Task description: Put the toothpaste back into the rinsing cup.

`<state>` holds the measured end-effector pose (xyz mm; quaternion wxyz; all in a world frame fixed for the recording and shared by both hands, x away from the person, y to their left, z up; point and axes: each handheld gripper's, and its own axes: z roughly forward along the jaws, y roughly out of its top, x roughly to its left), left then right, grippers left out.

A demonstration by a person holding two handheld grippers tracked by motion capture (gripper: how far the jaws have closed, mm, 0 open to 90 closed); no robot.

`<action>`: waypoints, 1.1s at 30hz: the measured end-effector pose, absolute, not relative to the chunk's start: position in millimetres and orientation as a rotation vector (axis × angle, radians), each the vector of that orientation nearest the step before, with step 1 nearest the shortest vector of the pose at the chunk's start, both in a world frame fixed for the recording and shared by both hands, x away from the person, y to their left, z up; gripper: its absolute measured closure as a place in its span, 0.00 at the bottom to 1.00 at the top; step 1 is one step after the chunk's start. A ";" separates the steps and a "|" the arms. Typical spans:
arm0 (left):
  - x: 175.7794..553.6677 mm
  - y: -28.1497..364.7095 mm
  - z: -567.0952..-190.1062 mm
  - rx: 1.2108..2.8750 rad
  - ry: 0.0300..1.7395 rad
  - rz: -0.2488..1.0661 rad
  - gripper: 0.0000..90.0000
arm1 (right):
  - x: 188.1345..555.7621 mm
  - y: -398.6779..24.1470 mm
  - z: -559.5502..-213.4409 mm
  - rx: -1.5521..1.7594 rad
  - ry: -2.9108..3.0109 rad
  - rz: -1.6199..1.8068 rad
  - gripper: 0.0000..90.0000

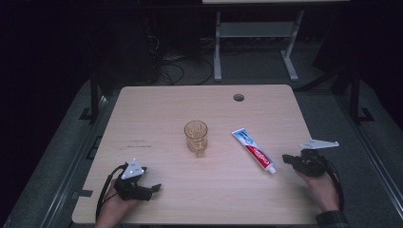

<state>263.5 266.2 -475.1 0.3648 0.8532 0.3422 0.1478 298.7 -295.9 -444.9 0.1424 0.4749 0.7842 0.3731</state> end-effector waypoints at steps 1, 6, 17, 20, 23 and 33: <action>263.5 266.1 -475.1 2.194 0.880 0.380 0.14 | 299.7 -295.0 -444.8 1.369 2.267 1.076 1.00; 263.5 266.1 -475.1 2.194 0.880 0.380 0.14 | 306.2 -289.4 -444.9 1.352 2.284 1.078 1.00; 263.4 266.1 -475.0 2.195 0.879 0.380 0.14 | 316.5 -277.7 -456.3 1.337 2.350 1.048 1.00; 263.4 266.1 -475.0 2.195 0.878 0.380 0.14 | 316.5 -276.5 -457.8 1.338 2.360 1.043 1.00; 263.3 265.9 -475.1 2.196 0.875 0.380 0.14 | 316.1 -272.2 -460.6 1.328 2.383 1.028 1.00; 263.2 265.9 -475.0 2.199 0.871 0.379 0.14 | 312.5 -262.9 -459.2 1.294 2.414 1.032 1.00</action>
